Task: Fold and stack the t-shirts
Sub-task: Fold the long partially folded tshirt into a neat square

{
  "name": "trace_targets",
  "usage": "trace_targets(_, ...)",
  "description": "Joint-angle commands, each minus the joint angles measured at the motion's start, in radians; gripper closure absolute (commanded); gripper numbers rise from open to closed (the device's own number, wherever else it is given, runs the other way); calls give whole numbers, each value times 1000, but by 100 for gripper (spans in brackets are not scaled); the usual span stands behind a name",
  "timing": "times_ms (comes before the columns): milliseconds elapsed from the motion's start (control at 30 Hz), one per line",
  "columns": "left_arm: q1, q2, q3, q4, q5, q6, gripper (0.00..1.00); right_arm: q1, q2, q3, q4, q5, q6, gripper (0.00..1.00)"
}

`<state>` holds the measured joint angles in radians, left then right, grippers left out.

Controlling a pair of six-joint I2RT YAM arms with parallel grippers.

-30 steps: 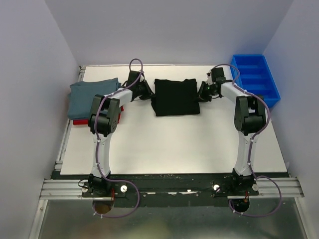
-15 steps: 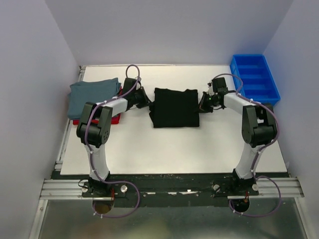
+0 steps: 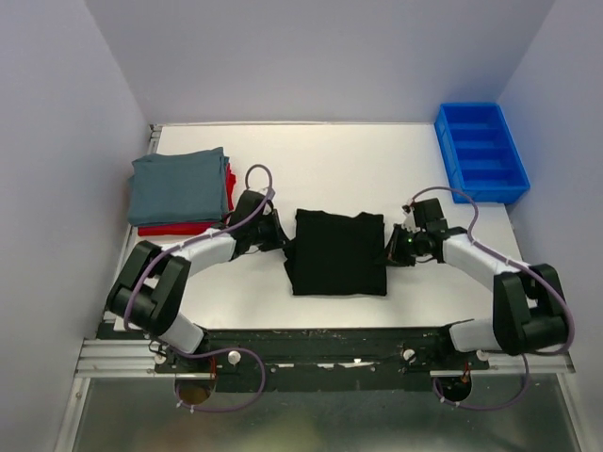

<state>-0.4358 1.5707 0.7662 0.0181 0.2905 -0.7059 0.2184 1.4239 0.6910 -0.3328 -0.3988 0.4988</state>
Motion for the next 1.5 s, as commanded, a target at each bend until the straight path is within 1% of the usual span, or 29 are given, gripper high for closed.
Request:
trace_targets(0, -66, -161, -83, -70, -99, -30, 100, 32, -149, -117, -51, 6, 30, 99)
trace_targets(33, -75, -191, -100, -79, -106, -33, 100, 36, -183, -143, -61, 6, 35, 99)
trace_targets(67, -81, -213, -103, -105, -119, -35, 100, 39, -207, -160, -77, 6, 43, 96)
trace_targets(100, -86, -236, -104, -122, -126, -33, 98, 41, -233, -168, -86, 3, 43, 86)
trace_targets(167, -90, -254, -93, -171, -146, -21, 64, 41, -279, -160, -130, 47, 35, 51)
trace_targets(200, -90, -265, -82, -193, -161, -14, 53, 41, -302, -150, -155, 78, 30, 46)
trace_targets(233, -90, -277, -73, -210, -180, -4, 46, 41, -324, -131, -163, 103, 24, 46)
trace_targets(333, -90, -305, -29, -253, -253, 34, 40, 41, -341, -46, -215, 236, 14, 46)
trace_targets(400, -83, -302, -2, -250, -281, 62, 39, 41, -324, 2, -210, 308, 1, 48)
trace_targets(500, -73, -259, 36, -179, -237, 98, 39, 41, -269, 45, -160, 336, -25, 51)
trace_targets(633, -73, -190, 51, -71, -203, 111, 38, 41, -183, 76, -101, 353, -31, 46)
trace_targets(767, -72, -120, 58, 9, -151, 100, 38, 41, -105, 99, -51, 339, -34, 47)
trace_targets(967, -72, -31, 53, 91, -103, 92, 42, 41, -20, 137, -8, 299, -45, 50)
trace_targets(1233, -72, 40, 70, 114, -51, 106, 44, 41, -3, 154, -1, 244, -52, 48)
trace_targets(1400, -72, 42, 61, 123, -44, 102, 45, 41, -71, 140, -34, 253, -51, 47)
trace_targets(1467, -72, 40, 59, 126, -39, 103, 45, 41, -89, 133, -38, 261, -43, 44)
